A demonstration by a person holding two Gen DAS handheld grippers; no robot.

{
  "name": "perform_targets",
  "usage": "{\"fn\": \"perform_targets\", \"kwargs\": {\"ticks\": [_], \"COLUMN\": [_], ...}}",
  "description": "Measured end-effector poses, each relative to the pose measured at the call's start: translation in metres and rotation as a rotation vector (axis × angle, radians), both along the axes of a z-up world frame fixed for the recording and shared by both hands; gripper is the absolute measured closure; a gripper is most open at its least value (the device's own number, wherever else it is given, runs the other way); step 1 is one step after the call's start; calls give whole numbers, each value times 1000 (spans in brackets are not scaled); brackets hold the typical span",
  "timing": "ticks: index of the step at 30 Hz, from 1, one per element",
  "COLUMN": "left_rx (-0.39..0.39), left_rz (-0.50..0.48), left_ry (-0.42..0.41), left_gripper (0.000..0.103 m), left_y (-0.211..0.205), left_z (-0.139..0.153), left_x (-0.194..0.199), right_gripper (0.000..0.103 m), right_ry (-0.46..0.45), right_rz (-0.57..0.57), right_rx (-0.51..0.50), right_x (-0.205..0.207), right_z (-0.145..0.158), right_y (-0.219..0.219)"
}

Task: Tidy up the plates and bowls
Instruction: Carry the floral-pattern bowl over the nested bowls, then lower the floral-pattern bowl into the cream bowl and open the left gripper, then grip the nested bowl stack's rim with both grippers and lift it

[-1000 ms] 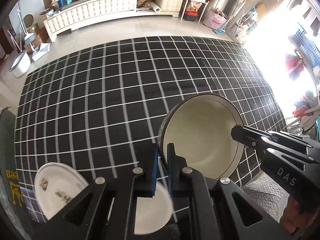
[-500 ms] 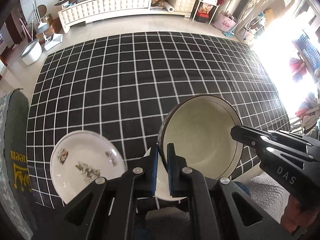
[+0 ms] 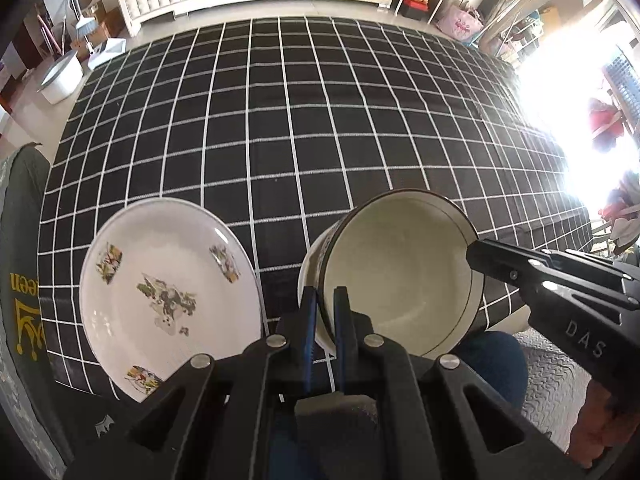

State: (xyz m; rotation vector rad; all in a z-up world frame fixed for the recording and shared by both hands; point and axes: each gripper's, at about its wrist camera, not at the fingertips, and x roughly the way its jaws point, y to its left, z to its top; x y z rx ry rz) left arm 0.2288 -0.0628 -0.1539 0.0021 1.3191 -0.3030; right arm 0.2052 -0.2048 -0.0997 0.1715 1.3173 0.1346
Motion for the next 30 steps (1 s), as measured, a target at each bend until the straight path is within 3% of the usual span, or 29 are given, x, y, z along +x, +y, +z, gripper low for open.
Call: {"fn": "perform_targets", "kwargs": {"ticks": [4, 8, 13, 18, 23, 24, 26, 30], "left_rx": [-2, 3, -16, 19, -21, -24, -21, -26], "left_rz": [-14, -22, -8, -13, 11, 7, 0, -7], "left_ry": [-10, -17, -2, -11, -1, -9, -36, -79], "left_gripper": [97, 97, 97, 97, 97, 96, 82, 73], "left_y": [-1, -1, 6, 1, 10, 12, 15, 20], "left_z": [-4, 2, -1, -8, -8, -6, 2, 19], "left_x": [-2, -2, -1, 0, 2, 1, -3, -9], "right_gripper": [98, 98, 98, 98, 98, 98, 98, 96], "right_ry": [19, -20, -9, -33, -58, -62, -63, -51], "right_rz": [19, 67, 63, 70, 67, 62, 54, 65], "right_rx": [74, -9, 9, -16, -25, -26, -18, -3], "right_x": [1, 2, 2, -2, -5, -6, -7, -11], "right_z": [-2, 6, 0, 2, 8, 9, 10, 12], "right_y": [6, 26, 21, 14, 6, 5, 3, 4]}}
